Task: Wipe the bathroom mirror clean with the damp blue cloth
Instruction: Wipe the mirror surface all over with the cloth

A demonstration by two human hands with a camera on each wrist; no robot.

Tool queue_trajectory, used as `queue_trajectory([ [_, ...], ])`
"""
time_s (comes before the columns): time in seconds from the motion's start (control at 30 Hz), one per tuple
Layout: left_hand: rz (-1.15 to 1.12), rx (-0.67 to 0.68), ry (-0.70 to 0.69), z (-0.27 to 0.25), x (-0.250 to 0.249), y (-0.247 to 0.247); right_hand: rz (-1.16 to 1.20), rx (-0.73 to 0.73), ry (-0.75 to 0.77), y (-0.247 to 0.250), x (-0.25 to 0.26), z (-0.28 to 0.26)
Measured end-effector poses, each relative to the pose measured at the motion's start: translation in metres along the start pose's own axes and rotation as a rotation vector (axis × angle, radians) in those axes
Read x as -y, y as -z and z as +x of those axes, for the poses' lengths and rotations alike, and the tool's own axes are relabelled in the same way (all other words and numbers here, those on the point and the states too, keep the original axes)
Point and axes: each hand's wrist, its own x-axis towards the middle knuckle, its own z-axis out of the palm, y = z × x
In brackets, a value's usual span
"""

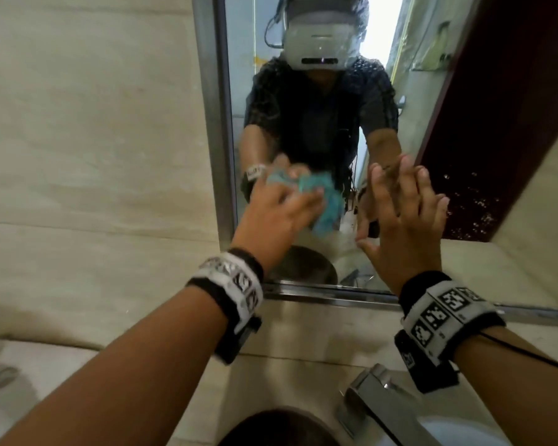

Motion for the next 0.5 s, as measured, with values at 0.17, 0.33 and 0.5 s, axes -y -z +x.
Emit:
queue_trajectory([
  [0.17,0.179,0.236,-0.203,-0.040,-0.012,-0.011,0.014,0.021,0.010,-0.003,-0.003,-0.001],
  [0.33,-0.061,-0.136,-0.016,0.049,-0.011,0.019,-0.010,0.014,0.015,-0.005,-0.005,-0.005],
  [0.5,-0.051,-0.162,-0.009,0.025,-0.041,-0.021,-0.018,-0.055,0.042,-0.011,-0.009,-0.007],
])
